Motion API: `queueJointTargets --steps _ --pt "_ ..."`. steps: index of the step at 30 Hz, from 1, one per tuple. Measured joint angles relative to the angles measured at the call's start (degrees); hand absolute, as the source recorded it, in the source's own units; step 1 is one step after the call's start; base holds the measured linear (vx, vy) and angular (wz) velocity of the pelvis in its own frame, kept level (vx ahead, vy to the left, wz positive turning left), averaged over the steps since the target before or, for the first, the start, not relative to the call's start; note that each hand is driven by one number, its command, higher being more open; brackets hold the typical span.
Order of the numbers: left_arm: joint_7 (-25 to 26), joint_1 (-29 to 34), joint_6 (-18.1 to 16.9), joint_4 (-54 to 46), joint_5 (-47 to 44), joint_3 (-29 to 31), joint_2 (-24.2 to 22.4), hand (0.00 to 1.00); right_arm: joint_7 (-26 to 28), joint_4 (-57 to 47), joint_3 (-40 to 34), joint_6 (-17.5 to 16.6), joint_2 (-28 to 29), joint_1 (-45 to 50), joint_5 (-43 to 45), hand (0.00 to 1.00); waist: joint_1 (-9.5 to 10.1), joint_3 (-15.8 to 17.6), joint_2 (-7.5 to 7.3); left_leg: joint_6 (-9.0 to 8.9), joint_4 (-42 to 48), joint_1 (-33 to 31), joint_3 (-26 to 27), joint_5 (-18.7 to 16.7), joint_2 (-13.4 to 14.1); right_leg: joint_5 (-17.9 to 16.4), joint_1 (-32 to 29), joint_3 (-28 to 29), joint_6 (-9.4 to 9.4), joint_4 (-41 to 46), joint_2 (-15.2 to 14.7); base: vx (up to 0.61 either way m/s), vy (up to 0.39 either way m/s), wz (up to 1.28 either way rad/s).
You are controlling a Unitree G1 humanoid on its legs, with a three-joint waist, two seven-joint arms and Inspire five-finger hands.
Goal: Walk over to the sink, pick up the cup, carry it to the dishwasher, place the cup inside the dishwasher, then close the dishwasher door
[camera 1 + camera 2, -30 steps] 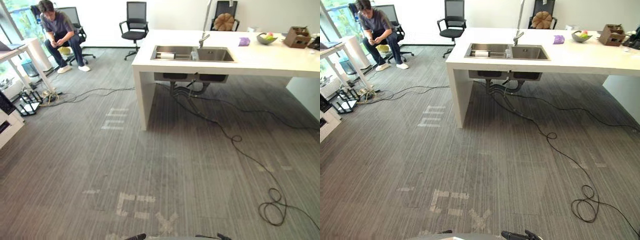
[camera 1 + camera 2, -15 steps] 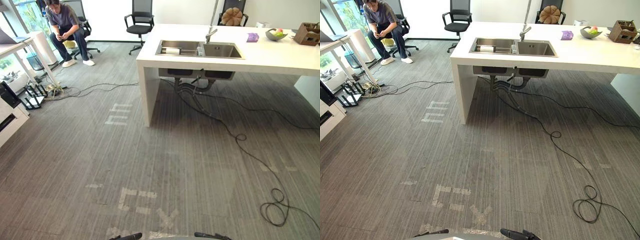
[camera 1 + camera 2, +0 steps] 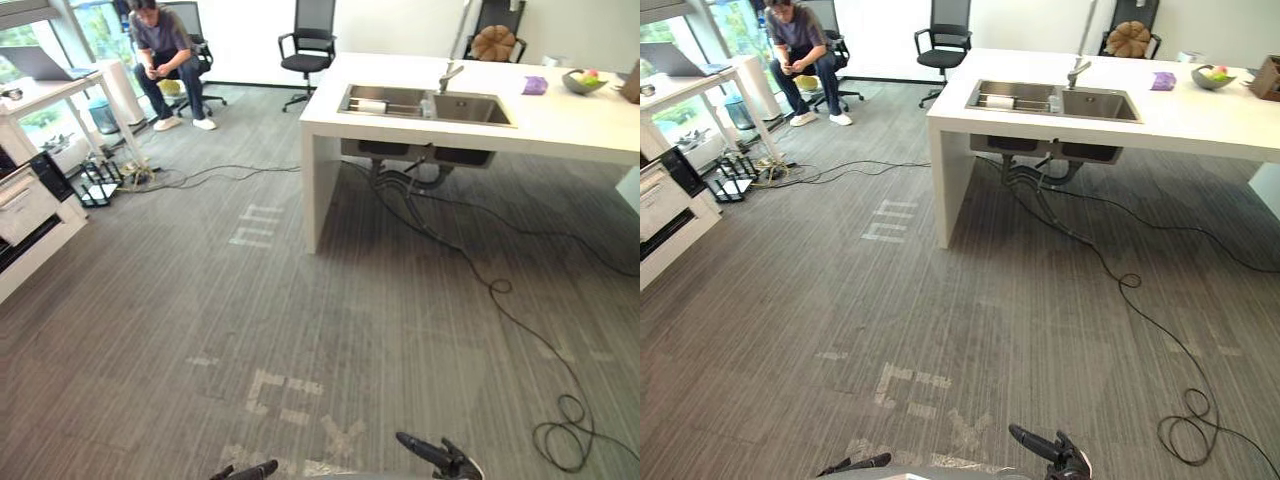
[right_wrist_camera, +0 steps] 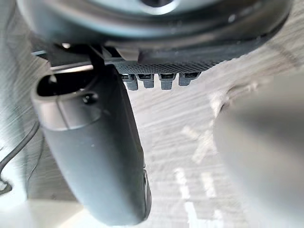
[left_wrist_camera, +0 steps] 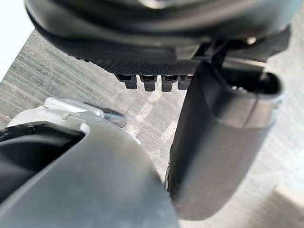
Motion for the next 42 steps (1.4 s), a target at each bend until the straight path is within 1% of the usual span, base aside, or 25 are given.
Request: queueJointTargets --steps 1,3,7,11,13,15,16,17,18,19,20,21,22,23,24,27,28,30,32,35,36,38,40,41,42 --pt "1.1 0.0 -0.5 -0.2 0.5 0.8 0.0 1.0 0.1 -0.7 0.2 -0.1 0.3 -0.7 0.3 1.0 -0.09 1.2 0.1 0.76 0.5 1.3 0.1 -0.5 0.1 -0.1 -2.3 1.1 -0.81 6.0 -1.0 0.03 0.08 -0.04" --pt "3.4 0.4 -0.9 -0.1 1.0 1.4 -0.2 1.0 0.9 -0.8 0.3 -0.2 0.5 -0.6 1.1 1.0 -0.07 1.3 -0.09 0.95 1.3 2.4 0.2 -1.7 0.7 -2.1 -3.2 1.5 -0.57 6.2 -0.3 0.07 0.059 -0.03" --pt "9.2 0.1 -1.9 1.5 3.9 6.1 -2.2 1.0 3.5 -0.8 -0.3 -0.8 0.8 -0.4 4.4 1.0 -0.18 2.2 0.64 -0.05 5.0 1.8 0.3 -5.5 3.7 -1.9 -5.7 0.6 -0.73 -7.3 3.1 0.16 0.0 -0.06" --pt "10.6 0.1 -3.6 1.4 6.2 8.4 -3.0 1.0 5.1 -2.1 -1.2 -1.0 1.0 0.8 6.3 1.0 0.01 2.6 0.51 -2.17 11.9 2.4 0.2 -11.8 5.9 2.1 -10.7 0.6 -0.82 -10.9 4.0 0.31 -0.097 0.02" --pt "10.7 0.1 -4.1 1.1 7.4 10.3 -3.7 1.0 6.0 -4.3 -2.4 -1.5 1.7 2.2 6.5 1.0 0.03 2.6 0.44 -3.8 16.3 4.8 -0.3 -17.5 6.0 3.3 -11.7 -0.2 -2.18 -10.8 3.0 0.44 -0.205 0.12" --pt "11.1 0.3 -4.5 -0.8 8.9 11.4 -4.3 1.0 6.3 -5.1 -3.0 -1.4 2.2 3.1 6.6 1.0 0.02 2.3 0.3 -4.96 17.8 6.6 -1.5 -21.5 6.0 4.6 -11.3 -1.1 -3.94 -10.1 2.6 0.5 -0.279 0.31" --pt "11.5 0.5 -5.4 -0.9 10.4 12.4 -5.7 1.0 7.1 -5.3 -4.4 -0.9 1.9 3.5 6.7 1.0 -0.46 1.3 1.59 -5.92 17.2 8.3 -2.1 -22.9 7.8 6.9 -11.6 -1.8 -6.73 -7.2 3.6 0.56 -0.304 0.35" --pt "11.7 0.6 -5.5 -0.7 10.8 12.4 -6.5 1.0 7.2 -5.3 -4.7 -0.8 1.6 3.5 6.7 1.0 -0.64 0.3 2.28 -6.34 17.3 8.7 -2.1 -22.8 8.9 5.9 -11.7 -2.5 -7.96 -6.1 4.5 0.61 -0.293 0.22" --pt "11.6 0.6 -5.7 -0.9 11.4 13.7 -7.9 1.0 7.1 -4.5 -5.2 -0.8 1.2 2.8 6.5 1.0 -0.65 -1.0 4.35 -6.55 21.3 7.6 -1.9 -22.5 10.9 3.1 -11.1 -3.4 -8.77 -5.0 6.3 0.62 -0.306 0.04" --pt "11.7 0.5 -6.1 -1.0 11.7 15.3 -8.6 1.0 7.4 -3.6 -4.8 -0.6 0.3 2.2 6.4 1.0 -0.81 -1.4 4.79 -6.98 30.1 4.1 -2.1 -21.2 12.7 1.3 -9.8 -3.8 -9.88 -5.2 8.0 0.6 -0.313 -0.05" --pt "11.7 0.3 -6.1 -0.9 11.7 16.0 -8.8 1.0 7.4 -3.3 -4.6 -0.6 0.2 2.1 6.3 1.0 -0.86 -1.5 5.04 -7.06 35.9 1.9 -2.5 -19.8 13.4 0.4 -8.9 -3.9 -10.19 -5.6 8.8 0.56 -0.309 -0.09" --pt "11.7 0.1 -6.1 -0.7 11.7 16.9 -9.1 1.0 7.2 -2.9 -4.4 -0.5 0.0 2.0 6.1 1.0 -1.0 -1.6 5.41 -8.08 45.4 -2.1 -3.1 -15.8 14.8 -0.5 -6.8 -4.1 -10.76 -7.1 10.3 0.56 -0.259 -0.14" --pt "11.6 0.1 -6.2 -0.8 11.6 17.3 -9.3 1.0 6.7 -2.6 -3.8 -0.6 -0.3 1.9 5.7 1.0 -0.81 -1.4 5.86 -8.97 57.1 -6.9 -2.6 -14.1 17.5 -0.8 -2.8 -3.8 -11.23 -10.5 12.8 0.56 -0.231 -0.21" --pt "11.4 0.1 -6.5 -0.8 11.7 17.7 -9.1 1.0 6.2 -2.3 -3.5 -0.6 -0.3 1.8 5.5 1.0 -0.73 -0.6 5.65 -8.66 63.2 -9.4 -2.1 -14.4 18.6 -1.0 1.0 -3.3 -11.57 -13.3 14.2 0.64 -0.213 -0.34" --pt "11.4 0.1 -7.0 -0.7 12.1 17.8 -8.9 1.0 5.8 -1.3 -3.2 -0.7 -0.2 1.5 5.4 1.0 -0.3 0.3 4.82 -8.66 66.7 -11.8 -2.1 -15.3 18.1 -1.0 6.0 -2.3 -11.7 -16.4 15.0 0.41 -0.124 -0.37" --pt "10.7 0.2 -10.6 -2.4 13.0 16.2 -8.9 1.0 4.3 -0.5 -3.2 -0.5 -0.2 0.3 5.3 1.0 0.88 0.7 4.39 -7.84 61.6 -18.5 0.5 -17.8 16.3 -0.9 12.4 1.0 -11.55 -21.3 15.1 0.44 -0.069 -0.58" --pt "10.2 0.2 -12.4 -2.7 13.6 15.0 -8.8 1.0 4.1 -0.6 -3.3 -0.5 -0.3 -0.6 5.1 1.0 0.93 1.0 4.21 -7.57 53.7 -20.7 2.2 -18.5 15.3 -0.7 14.2 2.3 -11.09 -23.1 14.6 0.46 0.101 -0.62" --pt "10.0 0.0 -15.3 -3.4 14.5 12.4 -8.1 1.0 4.0 -0.9 -3.3 -0.5 -0.2 -1.4 3.4 1.0 0.96 1.6 3.87 -7.7 37.4 -22.5 3.5 -16.7 13.0 -1.4 16.2 3.8 -9.35 -24.9 12.9 0.37 0.129 -0.47" --pt "11.8 0.7 -18.4 -7.9 15.0 7.6 -7.5 1.0 3.9 -1.0 -1.7 -0.4 -0.7 -1.3 3.0 1.0 2.1 2.2 3.27 -6.78 24.5 -21.9 2.7 -2.6 9.3 -4.2 17.4 6.9 -7.05 -25.2 9.8 0.4 0.259 -0.47" --pt "15.3 -0.5 -22.3 -18.6 14.9 1.9 -7.1 1.0 3.3 -0.9 2.4 0.4 -0.4 -2.6 3.0 1.0 2.52 3.9 2.8 -3.88 27.9 -23.1 2.8 -4.8 7.5 -4.2 17.5 12.5 -6.28 -26.0 9.4 0.37 0.205 0.04" --pt "16.6 -1.3 -22.8 -26.0 14.9 -0.8 -6.8 1.0 2.8 -1.0 5.1 1.4 -0.3 -3.2 3.0 1.0 2.92 4.3 2.22 -3.57 31.4 -23.9 3.0 -6.2 7.5 -4.1 18.1 13.9 -6.04 -25.9 9.0 0.29 0.171 -0.01" --pt "17.9 -2.3 -23.1 -40.2 14.9 -5.4 -6.5 1.0 2.0 -2.9 7.2 2.4 -0.1 -3.8 3.2 1.0 2.56 4.2 2.12 -2.95 32.5 -23.8 3.2 -8.3 7.4 -4.1 17.6 14.4 -5.99 -24.0 8.8 0.26 0.12 -0.04" --pt "18.0 -6.4 -26.2 -55.0 15.4 -9.9 -5.9 1.0 0.4 -6.6 7.6 4.1 0.6 -3.2 3.2 1.0 1.87 4.1 2.08 -2.37 30.2 -21.6 3.5 -9.6 6.7 -4.0 14.6 14.7 -5.91 -16.6 8.3 0.2 0.091 -0.07" --pt "18.0 -7.8 -27.3 -57.3 16.3 -10.5 -5.7 1.0 0.0 -7.0 7.6 4.5 0.7 -2.6 3.2 1.0 1.77 3.8 1.97 -2.27 28.6 -20.5 3.9 -9.7 6.4 -4.0 13.5 14.8 -5.8 -13.3 7.9 0.19 0.092 -0.29" --pt "18.1 -9.5 -29.3 -60.9 17.6 -10.9 -5.4 1.0 -0.9 -7.5 7.4 5.6 0.7 -1.8 3.3 1.0 1.69 3.3 1.46 -1.97 25.8 -17.3 5.2 -10.0 5.7 -3.7 10.3 15.0 -3.25 -4.8 7.0 0.22 0.092 -0.44"
